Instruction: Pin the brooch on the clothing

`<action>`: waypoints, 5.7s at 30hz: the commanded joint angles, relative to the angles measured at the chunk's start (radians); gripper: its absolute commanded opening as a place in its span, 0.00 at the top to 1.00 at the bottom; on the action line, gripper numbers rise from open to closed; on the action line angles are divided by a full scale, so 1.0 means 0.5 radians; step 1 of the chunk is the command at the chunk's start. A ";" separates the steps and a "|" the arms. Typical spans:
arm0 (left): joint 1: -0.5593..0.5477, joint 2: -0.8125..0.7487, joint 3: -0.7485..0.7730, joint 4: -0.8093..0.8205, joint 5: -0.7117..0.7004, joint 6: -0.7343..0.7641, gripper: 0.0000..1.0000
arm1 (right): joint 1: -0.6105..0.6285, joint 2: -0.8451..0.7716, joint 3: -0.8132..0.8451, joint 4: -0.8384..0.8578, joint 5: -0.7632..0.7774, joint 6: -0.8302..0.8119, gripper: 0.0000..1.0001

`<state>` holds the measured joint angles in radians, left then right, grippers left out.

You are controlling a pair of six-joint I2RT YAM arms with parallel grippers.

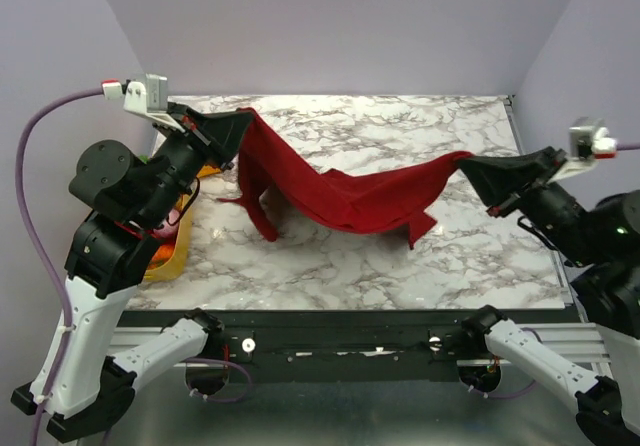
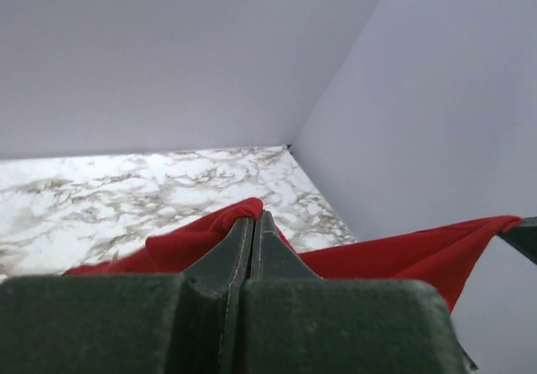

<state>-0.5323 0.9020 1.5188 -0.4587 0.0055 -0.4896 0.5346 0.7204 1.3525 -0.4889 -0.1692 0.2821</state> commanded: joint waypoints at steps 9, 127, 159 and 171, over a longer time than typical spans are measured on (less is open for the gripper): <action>-0.009 0.346 0.610 -0.116 0.029 0.099 1.00 | -0.011 0.078 0.329 0.180 0.531 -0.138 1.00; 0.316 -0.113 -1.461 -0.202 -0.112 -0.490 0.01 | -0.799 0.038 -1.030 -0.645 -0.330 0.209 0.00; 0.316 -0.537 -1.114 0.212 -0.474 -0.070 0.01 | -0.796 -0.054 -0.429 -0.295 -0.202 0.016 0.00; 0.316 -0.512 -1.166 0.246 -0.431 -0.064 0.01 | -0.796 -0.042 -0.468 -0.265 -0.235 0.013 0.00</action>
<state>-0.3698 0.6357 0.9398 -0.3553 -0.1986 -0.5377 0.1371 0.6949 1.1347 -0.6426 -0.3000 0.3042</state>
